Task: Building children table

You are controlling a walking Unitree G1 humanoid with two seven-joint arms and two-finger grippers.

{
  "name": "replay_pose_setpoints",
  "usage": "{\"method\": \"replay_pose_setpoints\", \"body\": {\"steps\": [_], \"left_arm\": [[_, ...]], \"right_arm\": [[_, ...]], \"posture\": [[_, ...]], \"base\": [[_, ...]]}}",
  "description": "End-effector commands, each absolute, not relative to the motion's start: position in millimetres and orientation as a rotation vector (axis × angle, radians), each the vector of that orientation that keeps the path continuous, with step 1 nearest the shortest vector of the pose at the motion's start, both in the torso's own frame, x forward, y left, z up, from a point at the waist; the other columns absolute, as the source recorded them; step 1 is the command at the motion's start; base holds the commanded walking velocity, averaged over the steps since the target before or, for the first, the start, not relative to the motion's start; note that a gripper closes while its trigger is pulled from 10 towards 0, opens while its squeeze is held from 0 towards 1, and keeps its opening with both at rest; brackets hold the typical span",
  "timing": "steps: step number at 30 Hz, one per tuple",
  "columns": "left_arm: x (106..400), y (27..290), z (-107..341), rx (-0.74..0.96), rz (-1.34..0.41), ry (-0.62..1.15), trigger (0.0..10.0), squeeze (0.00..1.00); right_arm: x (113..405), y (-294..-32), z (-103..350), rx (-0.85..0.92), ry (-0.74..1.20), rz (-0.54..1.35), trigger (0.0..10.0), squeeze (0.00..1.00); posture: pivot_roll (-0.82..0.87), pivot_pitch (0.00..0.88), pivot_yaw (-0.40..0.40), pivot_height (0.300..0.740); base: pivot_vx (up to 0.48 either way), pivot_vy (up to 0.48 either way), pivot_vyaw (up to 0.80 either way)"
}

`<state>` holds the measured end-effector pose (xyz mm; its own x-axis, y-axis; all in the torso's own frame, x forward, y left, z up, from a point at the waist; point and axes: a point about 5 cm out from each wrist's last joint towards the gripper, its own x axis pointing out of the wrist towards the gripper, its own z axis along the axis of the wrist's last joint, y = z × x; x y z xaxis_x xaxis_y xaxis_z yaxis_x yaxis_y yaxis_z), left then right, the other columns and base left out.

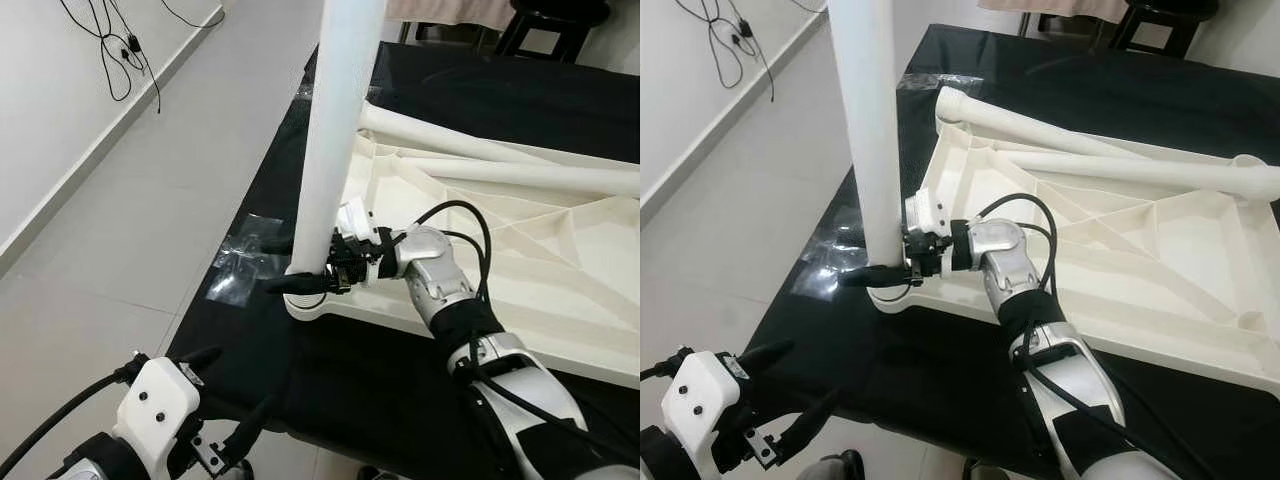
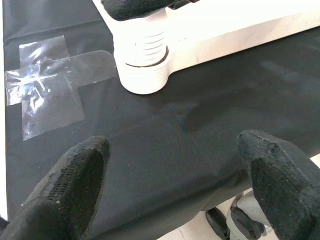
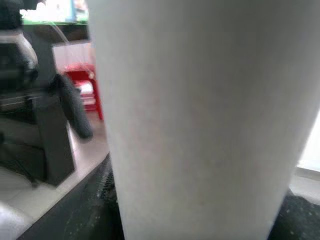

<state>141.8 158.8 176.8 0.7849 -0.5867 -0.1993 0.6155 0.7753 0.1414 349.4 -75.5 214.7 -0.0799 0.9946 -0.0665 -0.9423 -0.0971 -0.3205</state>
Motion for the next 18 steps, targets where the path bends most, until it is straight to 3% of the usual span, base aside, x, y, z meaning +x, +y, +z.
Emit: {"method": "replay_pose_setpoints", "body": {"steps": [1, 18], "left_arm": [[137.2, 156.8, 178.4, 0.206, -0.671, 0.155, 10.0, 0.00], [135.5, 155.6, 177.7, 0.202, -0.677, 0.160, 10.0, 0.00]], "right_arm": [[345.1, -84.6, 186.1, -0.303, -0.049, 1.681, 10.0, 0.00], [336.8, -92.0, 179.0, -0.459, 0.112, 1.829, 10.0, 0.00]], "posture": [[0.24, 0.310, -0.022, 0.740], [0.23, 0.303, -0.022, 0.740]], "base": [[0.000, 0.000, 0.00], [0.000, 0.000, 0.00]]}}
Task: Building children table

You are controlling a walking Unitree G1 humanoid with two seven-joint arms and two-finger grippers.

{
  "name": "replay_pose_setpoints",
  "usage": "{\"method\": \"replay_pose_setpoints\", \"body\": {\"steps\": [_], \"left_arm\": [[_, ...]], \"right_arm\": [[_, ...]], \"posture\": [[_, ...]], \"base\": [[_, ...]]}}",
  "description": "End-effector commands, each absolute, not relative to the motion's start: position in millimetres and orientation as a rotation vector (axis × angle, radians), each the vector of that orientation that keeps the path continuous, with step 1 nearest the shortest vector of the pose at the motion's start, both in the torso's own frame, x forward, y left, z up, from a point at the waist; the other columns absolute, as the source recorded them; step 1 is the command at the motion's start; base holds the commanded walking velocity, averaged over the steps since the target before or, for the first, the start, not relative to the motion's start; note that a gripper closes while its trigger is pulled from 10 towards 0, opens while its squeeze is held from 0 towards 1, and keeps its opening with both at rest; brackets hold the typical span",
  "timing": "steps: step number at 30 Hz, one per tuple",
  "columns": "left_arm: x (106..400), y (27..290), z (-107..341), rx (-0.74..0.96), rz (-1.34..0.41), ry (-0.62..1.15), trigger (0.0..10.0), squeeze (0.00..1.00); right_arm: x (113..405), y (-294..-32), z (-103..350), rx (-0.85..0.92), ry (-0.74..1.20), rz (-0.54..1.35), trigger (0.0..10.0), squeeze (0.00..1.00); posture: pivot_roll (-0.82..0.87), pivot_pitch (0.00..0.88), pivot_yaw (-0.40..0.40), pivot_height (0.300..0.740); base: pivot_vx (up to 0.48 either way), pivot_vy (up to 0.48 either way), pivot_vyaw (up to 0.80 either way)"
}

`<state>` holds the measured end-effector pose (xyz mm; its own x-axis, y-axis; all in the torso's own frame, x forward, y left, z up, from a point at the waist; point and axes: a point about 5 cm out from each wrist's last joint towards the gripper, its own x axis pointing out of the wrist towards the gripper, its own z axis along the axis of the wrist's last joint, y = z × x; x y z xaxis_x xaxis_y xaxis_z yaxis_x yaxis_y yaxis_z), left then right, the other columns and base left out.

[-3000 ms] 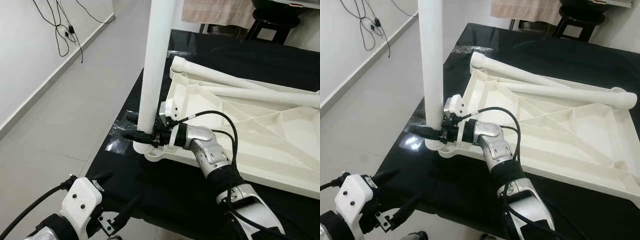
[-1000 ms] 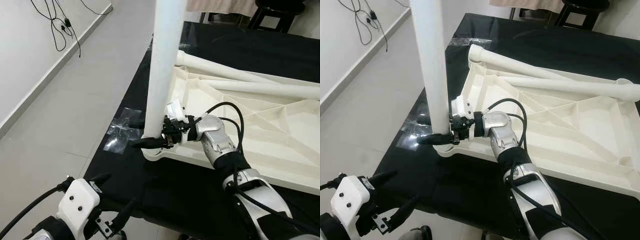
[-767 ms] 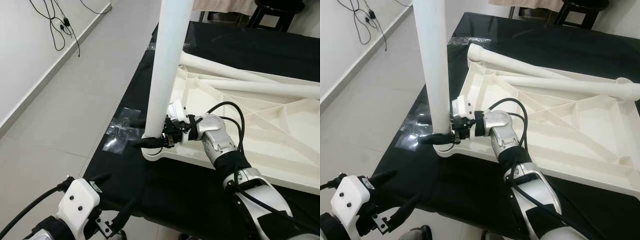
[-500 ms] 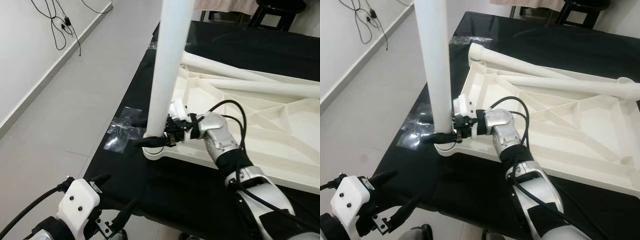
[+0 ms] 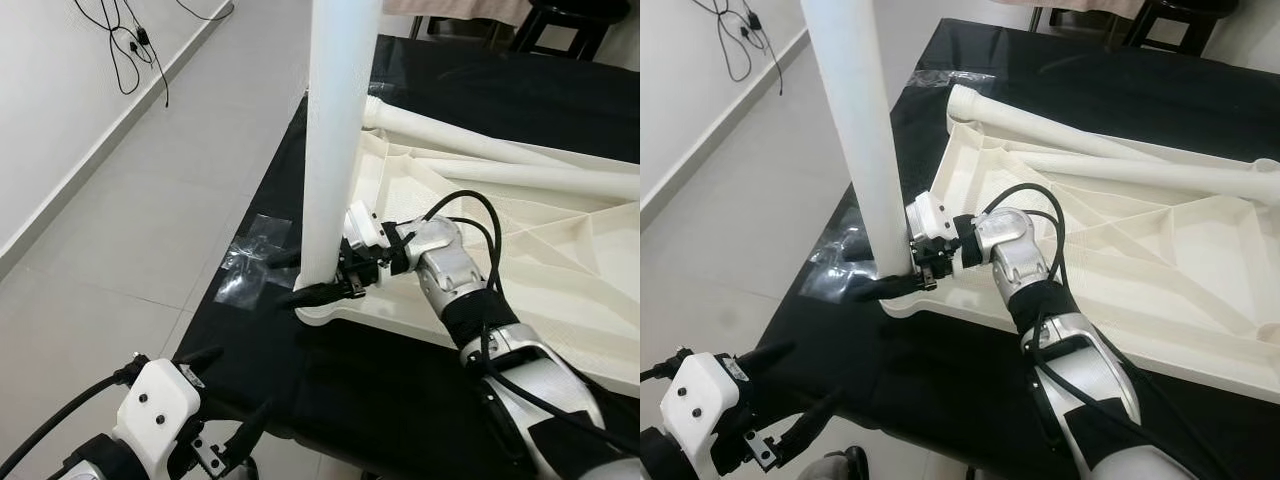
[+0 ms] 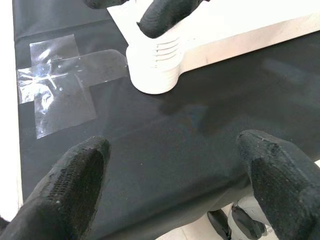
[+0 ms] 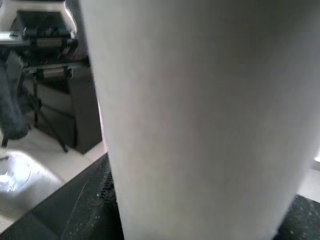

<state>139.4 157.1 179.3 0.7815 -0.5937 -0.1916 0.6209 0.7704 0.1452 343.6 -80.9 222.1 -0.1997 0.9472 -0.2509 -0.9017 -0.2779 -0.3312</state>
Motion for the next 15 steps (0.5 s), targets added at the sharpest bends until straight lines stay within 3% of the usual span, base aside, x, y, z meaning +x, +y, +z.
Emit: {"method": "replay_pose_setpoints", "body": {"steps": [1, 15], "left_arm": [[135.1, 155.6, 177.7, 0.202, -0.677, 0.161, 10.0, 0.00], [134.4, 155.2, 179.0, 0.197, -0.672, 0.160, 10.0, 0.00]], "right_arm": [[336.0, -90.0, 179.3, -0.484, 0.124, 1.846, 10.0, 0.00], [337.5, -75.4, 182.9, -0.539, 0.108, 1.881, 10.0, 0.00]], "posture": [[0.23, 0.301, -0.022, 0.740], [0.23, 0.318, -0.026, 0.740]], "base": [[0.000, 0.000, 0.00], [0.000, 0.000, 0.00]]}}
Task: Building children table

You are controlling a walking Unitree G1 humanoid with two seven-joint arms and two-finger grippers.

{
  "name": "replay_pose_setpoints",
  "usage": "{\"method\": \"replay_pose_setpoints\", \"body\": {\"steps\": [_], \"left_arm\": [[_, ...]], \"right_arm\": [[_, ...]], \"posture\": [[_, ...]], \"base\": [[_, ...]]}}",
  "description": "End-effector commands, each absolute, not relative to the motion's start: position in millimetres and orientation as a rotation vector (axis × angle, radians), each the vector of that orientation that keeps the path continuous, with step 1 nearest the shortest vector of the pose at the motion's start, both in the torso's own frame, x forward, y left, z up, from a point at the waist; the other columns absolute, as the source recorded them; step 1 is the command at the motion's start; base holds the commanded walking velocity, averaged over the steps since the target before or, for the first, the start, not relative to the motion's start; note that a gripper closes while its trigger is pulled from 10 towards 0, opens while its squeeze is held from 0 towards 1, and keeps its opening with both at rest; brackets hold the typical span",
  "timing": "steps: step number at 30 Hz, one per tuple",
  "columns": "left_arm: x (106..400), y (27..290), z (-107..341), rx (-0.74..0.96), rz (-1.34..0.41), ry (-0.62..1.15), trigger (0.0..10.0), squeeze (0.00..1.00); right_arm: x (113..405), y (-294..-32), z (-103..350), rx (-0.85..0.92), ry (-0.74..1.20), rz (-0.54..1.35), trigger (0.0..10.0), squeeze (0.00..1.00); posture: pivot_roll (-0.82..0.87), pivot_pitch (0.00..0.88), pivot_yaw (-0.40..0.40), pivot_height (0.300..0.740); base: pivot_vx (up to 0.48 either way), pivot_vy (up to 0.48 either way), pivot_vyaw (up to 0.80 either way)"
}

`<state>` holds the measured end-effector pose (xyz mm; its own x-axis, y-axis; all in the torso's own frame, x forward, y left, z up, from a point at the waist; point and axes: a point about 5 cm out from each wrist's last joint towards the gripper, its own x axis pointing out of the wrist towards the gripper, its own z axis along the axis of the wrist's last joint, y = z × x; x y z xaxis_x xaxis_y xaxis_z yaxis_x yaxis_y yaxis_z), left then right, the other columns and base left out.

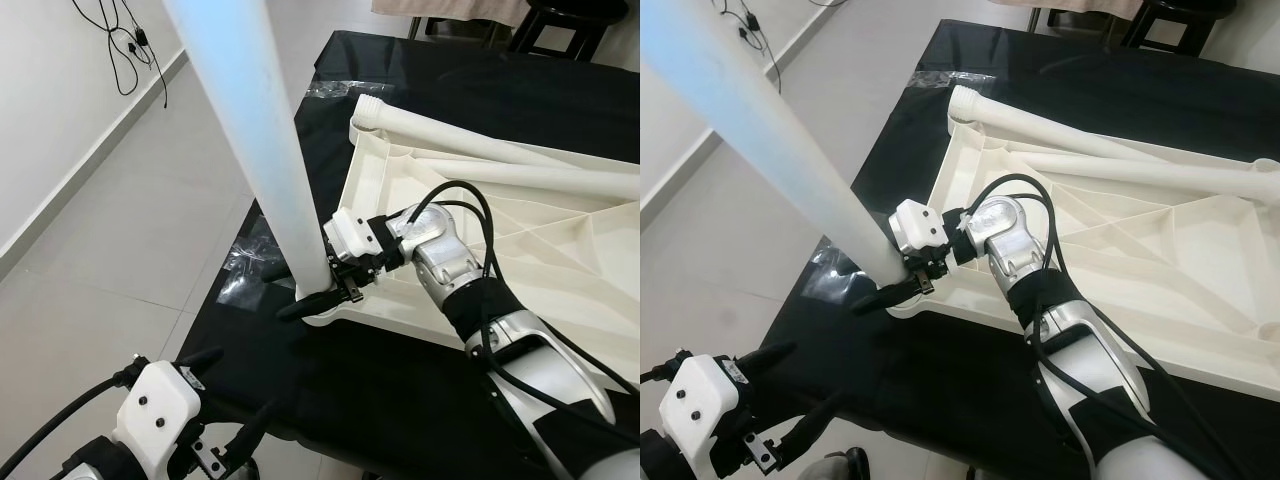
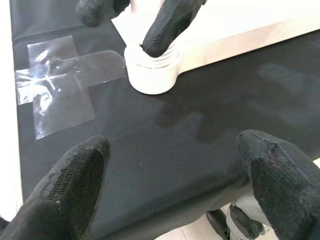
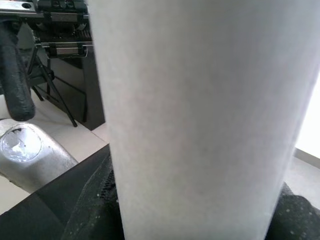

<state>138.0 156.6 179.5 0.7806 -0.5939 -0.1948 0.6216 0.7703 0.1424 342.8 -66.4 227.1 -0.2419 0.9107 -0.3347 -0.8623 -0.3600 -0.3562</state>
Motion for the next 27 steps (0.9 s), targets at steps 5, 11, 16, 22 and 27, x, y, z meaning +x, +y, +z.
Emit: {"method": "replay_pose_setpoints", "body": {"steps": [5, 11, 16, 22, 27], "left_arm": [[135.0, 154.2, 178.9, 0.191, -0.670, 0.157, 10.0, 0.00], [136.6, 152.9, 178.5, 0.181, -0.668, 0.151, 10.0, 0.00], [138.3, 151.4, 178.3, 0.172, -0.666, 0.144, 10.0, 0.00], [139.1, 150.2, 178.2, 0.167, -0.666, 0.140, 10.0, 0.00], [137.3, 148.1, 177.4, 0.161, -0.666, 0.140, 10.0, 0.00]], "right_arm": [[343.0, -76.5, 185.2, -0.424, 0.064, 1.788, 10.0, 0.00], [345.1, -80.1, 181.2, -0.258, 0.031, 1.654, 10.0, 0.00], [339.4, -80.2, 169.7, -0.226, 0.019, 1.601, 10.0, 0.00], [335.2, -75.2, 162.9, -0.169, 0.005, 1.564, 10.0, 0.00], [330.0, -71.0, 154.5, -0.116, -0.016, 1.485, 10.0, 0.00]], "posture": [[0.23, 0.320, -0.031, 0.740], [0.20, 0.321, -0.044, 0.740], [0.18, 0.318, -0.057, 0.740], [0.17, 0.320, -0.066, 0.740], [0.15, 0.324, -0.076, 0.740]], "base": [[0.000, 0.000, 0.00], [0.000, 0.000, 0.00], [0.000, 0.000, 0.00], [0.000, 0.000, 0.00], [0.000, 0.000, 0.00]]}}
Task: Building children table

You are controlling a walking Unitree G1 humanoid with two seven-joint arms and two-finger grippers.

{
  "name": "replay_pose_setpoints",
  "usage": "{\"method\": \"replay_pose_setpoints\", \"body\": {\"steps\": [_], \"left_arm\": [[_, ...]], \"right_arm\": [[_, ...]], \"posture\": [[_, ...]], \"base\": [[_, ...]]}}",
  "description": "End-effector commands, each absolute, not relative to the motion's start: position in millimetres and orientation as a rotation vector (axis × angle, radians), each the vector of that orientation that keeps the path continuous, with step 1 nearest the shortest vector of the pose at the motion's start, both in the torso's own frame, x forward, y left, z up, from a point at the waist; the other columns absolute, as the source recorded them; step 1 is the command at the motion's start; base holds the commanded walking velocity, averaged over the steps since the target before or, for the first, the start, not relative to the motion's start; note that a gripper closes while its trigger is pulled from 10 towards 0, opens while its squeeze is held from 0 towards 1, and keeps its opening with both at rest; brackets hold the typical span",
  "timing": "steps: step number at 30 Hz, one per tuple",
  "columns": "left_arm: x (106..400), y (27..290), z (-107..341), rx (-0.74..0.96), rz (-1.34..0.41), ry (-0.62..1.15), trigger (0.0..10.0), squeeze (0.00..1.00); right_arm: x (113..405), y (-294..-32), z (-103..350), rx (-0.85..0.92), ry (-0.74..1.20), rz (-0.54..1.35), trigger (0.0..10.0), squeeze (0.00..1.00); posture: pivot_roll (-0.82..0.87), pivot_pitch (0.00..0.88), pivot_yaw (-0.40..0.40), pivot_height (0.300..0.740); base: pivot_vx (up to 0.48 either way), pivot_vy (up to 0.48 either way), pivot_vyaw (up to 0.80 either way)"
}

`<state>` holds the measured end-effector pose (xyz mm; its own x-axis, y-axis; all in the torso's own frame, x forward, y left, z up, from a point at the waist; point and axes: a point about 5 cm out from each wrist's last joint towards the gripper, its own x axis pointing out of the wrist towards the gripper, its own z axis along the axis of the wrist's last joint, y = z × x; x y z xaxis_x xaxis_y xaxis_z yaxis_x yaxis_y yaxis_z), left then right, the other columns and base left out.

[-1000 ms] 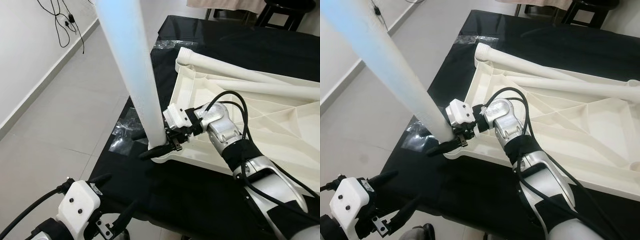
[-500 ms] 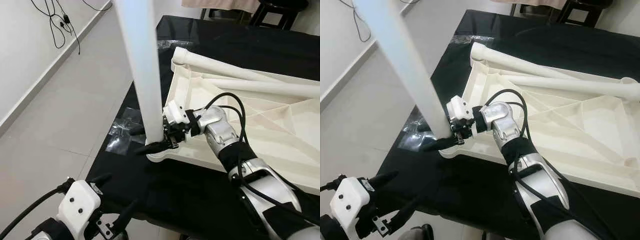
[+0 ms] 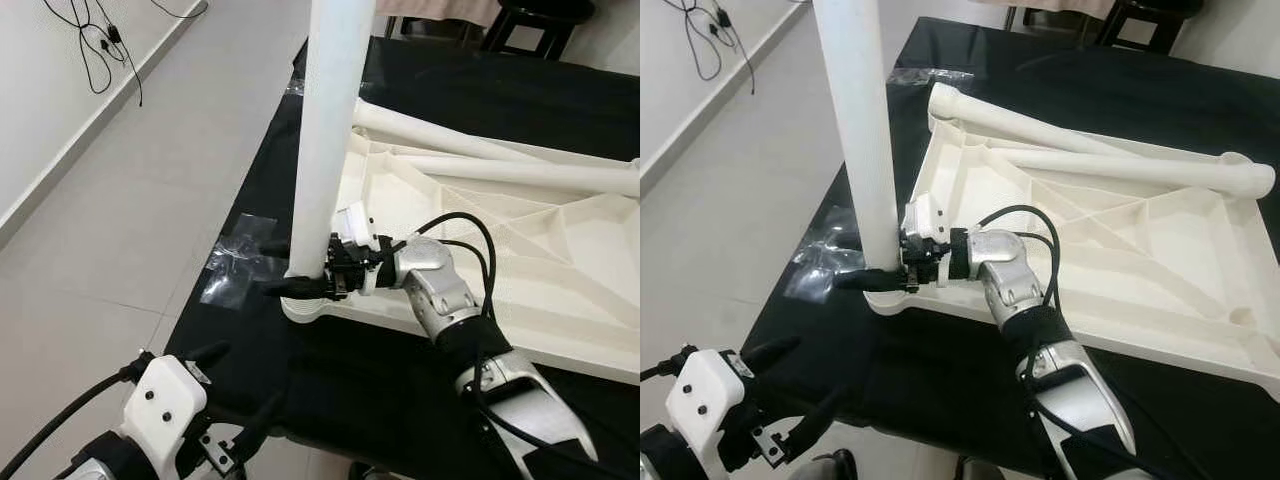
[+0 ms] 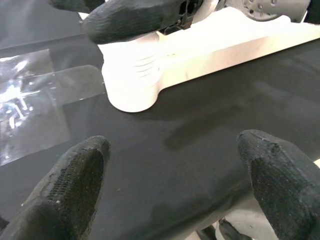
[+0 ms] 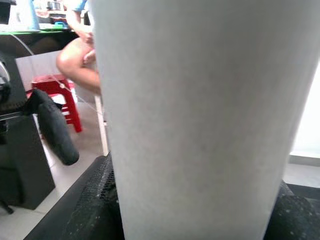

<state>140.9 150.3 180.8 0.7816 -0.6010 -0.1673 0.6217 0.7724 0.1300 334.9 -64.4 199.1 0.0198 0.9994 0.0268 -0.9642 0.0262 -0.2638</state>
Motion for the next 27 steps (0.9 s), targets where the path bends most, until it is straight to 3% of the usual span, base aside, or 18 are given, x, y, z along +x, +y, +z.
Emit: {"method": "replay_pose_setpoints", "body": {"steps": [1, 5, 6, 7, 8, 10, 11, 14, 21, 27], "left_arm": [[137.3, 148.1, 177.4, 0.161, -0.666, 0.140, 10.0, 0.00], [135.2, 146.4, 177.3, 0.156, -0.669, 0.140, 10.0, 0.00], [134.4, 146.2, 177.5, 0.155, -0.670, 0.141, 10.0, 0.00], [133.6, 146.2, 177.7, 0.154, -0.670, 0.142, 10.0, 0.00], [133.6, 146.2, 177.7, 0.154, -0.670, 0.142, 10.0, 0.00], [133.9, 146.2, 178.8, 0.152, -0.669, 0.143, 10.0, 0.00], [135.5, 147.0, 179.6, 0.147, -0.665, 0.140, 10.0, 0.00], [138.6, 147.9, 180.3, 0.140, -0.663, 0.134, 10.0, 0.00], [146.8, 152.2, 180.3, 0.165, -0.664, 0.115, 10.0, 0.00], [163.7, 158.4, 189.4, 0.174, -0.629, 0.052, 10.0, 0.00]], "right_arm": [[330.0, -71.0, 154.5, -0.116, -0.016, 1.485, 10.0, 0.00], [316.8, -69.2, 142.2, -0.123, -0.013, 1.301, 10.0, 0.00], [311.4, -68.2, 139.8, -0.122, -0.007, 1.233, 10.0, 0.00], [305.2, -61.2, 133.9, -0.170, 0.018, 1.044, 10.0, 0.00], [305.2, -61.2, 133.9, -0.170, 0.018, 1.044, 10.0, 0.00], [283.0, -53.7, 128.6, -0.176, 0.068, 0.597, 10.0, 0.00], [272.7, -49.0, 127.5, -0.147, 0.081, 0.497, 10.0, 0.00], [267.6, -37.4, 124.0, -0.092, 0.088, 0.519, 10.0, 0.00], [278.6, -37.5, 122.9, -0.092, 0.051, 0.497, 10.0, 0.00], [268.1, -31.1, 123.2, -0.065, 0.089, 0.419, 10.0, 0.00]], "posture": [[0.15, 0.324, -0.076, 0.740], [0.14, 0.328, -0.095, 0.740], [0.14, 0.328, -0.096, 0.740], [0.14, 0.330, -0.092, 0.740], [0.14, 0.330, -0.092, 0.740], [0.15, 0.333, -0.079, 0.740], [0.15, 0.335, -0.060, 0.740], [0.15, 0.319, -0.048, 0.740], [0.16, 0.276, -0.052, 0.740], [0.16, 0.226, -0.046, 0.740]], "base": [[0.000, 0.000, 0.00], [0.000, 0.000, 0.00], [0.000, 0.000, 0.00], [0.000, 0.000, 0.00], [0.000, 0.000, 0.00], [0.000, 0.000, 0.00], [0.000, 0.000, 0.00], [0.000, 0.000, 0.00], [0.000, 0.000, 0.00], [0.000, 0.000, 0.00]]}}
